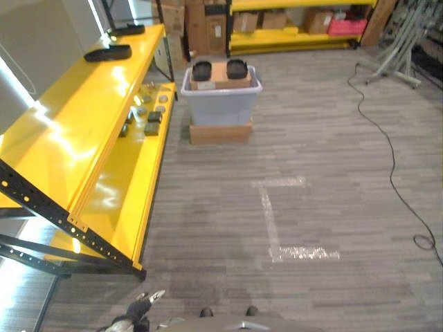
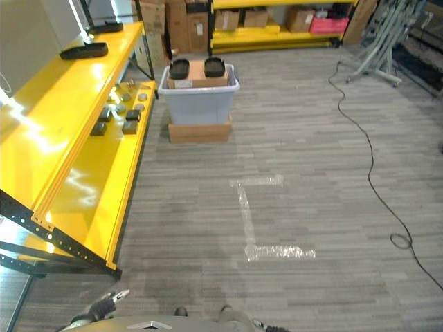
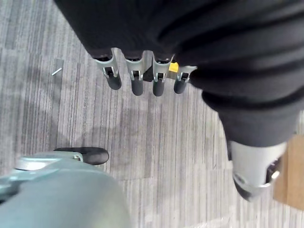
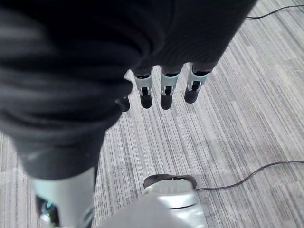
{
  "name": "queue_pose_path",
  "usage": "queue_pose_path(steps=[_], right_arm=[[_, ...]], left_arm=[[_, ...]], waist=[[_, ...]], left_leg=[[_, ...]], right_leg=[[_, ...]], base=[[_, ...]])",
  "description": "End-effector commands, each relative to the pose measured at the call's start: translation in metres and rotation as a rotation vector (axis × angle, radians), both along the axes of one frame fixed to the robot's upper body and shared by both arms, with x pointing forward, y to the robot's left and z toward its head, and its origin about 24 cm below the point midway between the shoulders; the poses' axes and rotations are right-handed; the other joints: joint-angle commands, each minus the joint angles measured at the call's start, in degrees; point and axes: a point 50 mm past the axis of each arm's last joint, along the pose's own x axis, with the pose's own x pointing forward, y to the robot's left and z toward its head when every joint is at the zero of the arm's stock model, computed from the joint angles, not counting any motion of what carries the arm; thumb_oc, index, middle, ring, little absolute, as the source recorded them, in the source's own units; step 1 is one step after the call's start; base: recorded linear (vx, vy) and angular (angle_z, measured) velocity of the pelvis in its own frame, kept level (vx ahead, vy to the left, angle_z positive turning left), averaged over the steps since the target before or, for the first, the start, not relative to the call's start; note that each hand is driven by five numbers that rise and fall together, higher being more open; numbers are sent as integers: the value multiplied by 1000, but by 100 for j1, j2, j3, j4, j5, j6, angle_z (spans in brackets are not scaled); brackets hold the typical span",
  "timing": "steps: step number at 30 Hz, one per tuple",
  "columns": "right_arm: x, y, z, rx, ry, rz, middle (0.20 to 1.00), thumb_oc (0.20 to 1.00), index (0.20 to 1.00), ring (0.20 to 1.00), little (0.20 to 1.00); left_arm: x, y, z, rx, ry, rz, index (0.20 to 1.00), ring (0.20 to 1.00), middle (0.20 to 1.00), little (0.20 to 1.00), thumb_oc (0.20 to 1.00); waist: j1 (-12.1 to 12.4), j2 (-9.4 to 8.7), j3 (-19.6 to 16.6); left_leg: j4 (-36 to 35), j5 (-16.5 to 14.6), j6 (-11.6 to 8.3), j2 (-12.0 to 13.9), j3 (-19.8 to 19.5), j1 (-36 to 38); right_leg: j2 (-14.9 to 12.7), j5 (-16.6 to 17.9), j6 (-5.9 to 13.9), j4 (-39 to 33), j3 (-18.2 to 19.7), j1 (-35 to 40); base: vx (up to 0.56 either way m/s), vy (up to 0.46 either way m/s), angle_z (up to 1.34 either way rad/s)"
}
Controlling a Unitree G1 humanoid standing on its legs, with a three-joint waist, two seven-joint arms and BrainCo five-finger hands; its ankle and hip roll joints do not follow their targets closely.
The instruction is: Move parts from the plastic box to the shelf.
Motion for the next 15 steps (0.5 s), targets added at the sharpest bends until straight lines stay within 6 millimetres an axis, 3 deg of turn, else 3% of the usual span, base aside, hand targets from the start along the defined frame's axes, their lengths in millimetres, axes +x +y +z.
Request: queue_pose_path(steps=[1, 3, 6, 7, 10, 13, 15], right_arm=[[-5, -6, 1, -9, -12, -43, 1000, 1000, 1000, 1000, 1000], [-3, -6, 1, -7, -21, -39, 1000, 1000, 1000, 1000, 1000], [3, -8, 3, 0, -57, -14, 1000, 1000, 1000, 1000, 1000], [3, -8, 3, 4, -60, -4, 1000, 1000, 1000, 1000, 1000], [-2, -7, 2, 15, -41, -11, 1000, 1000, 1000, 1000, 1000], [-13, -6, 0, 32, -18, -38, 1000, 1000, 1000, 1000, 1000], [-17, -9, 0, 36, -2, -35, 1000, 1000, 1000, 1000, 1000]], left_arm=[[-4, 2, -2, 4, 22, 37, 1000, 1000, 1000, 1000, 1000], [-4, 1, -2, 3, 18, 34, 1000, 1000, 1000, 1000, 1000], [-5, 5, -2, 15, 32, 47, 1000, 1000, 1000, 1000, 1000], [-6, 6, -2, 24, 39, 45, 1000, 1000, 1000, 1000, 1000], [-10, 10, -3, 46, 63, 28, 1000, 1000, 1000, 1000, 1000], [-16, 14, -4, 75, 83, 8, 1000, 1000, 1000, 1000, 1000], [-19, 14, -5, 82, 90, 4, 1000, 1000, 1000, 1000, 1000]], waist=[[40, 22, 31], [44, 32, 64], [1, -113, 108], [-26, -195, 122], [-35, -349, 82], [-42, -431, 22], [-70, -437, -59]], left_leg=[[529, -603, 337, -276, -200, -347], [564, -616, 346, -286, -194, -372], [668, -795, 245, -377, -133, -321], [689, -906, 194, -422, -173, -216], [720, -1097, 109, -478, -255, 0], [844, -1317, 84, -409, -286, 199], [841, -1343, 34, -318, -269, 290]], right_leg=[[-214, 563, 151, 708, 101, -403], [-239, 627, 143, 755, 49, -538], [-300, 949, 349, -618, -198, -506], [-310, 1052, 417, -1379, -274, -331], [-371, 1222, 514, -2922, -361, -107], [-439, 1380, 594, -3253, -367, -85], [-392, 1193, 535, -3254, -331, 45]], base=[[29, 103, -29], [68, 6, -9], [233, -138, -22], [357, -217, -27], [337, -200, -7], [448, -278, 4], [435, -279, 8]])
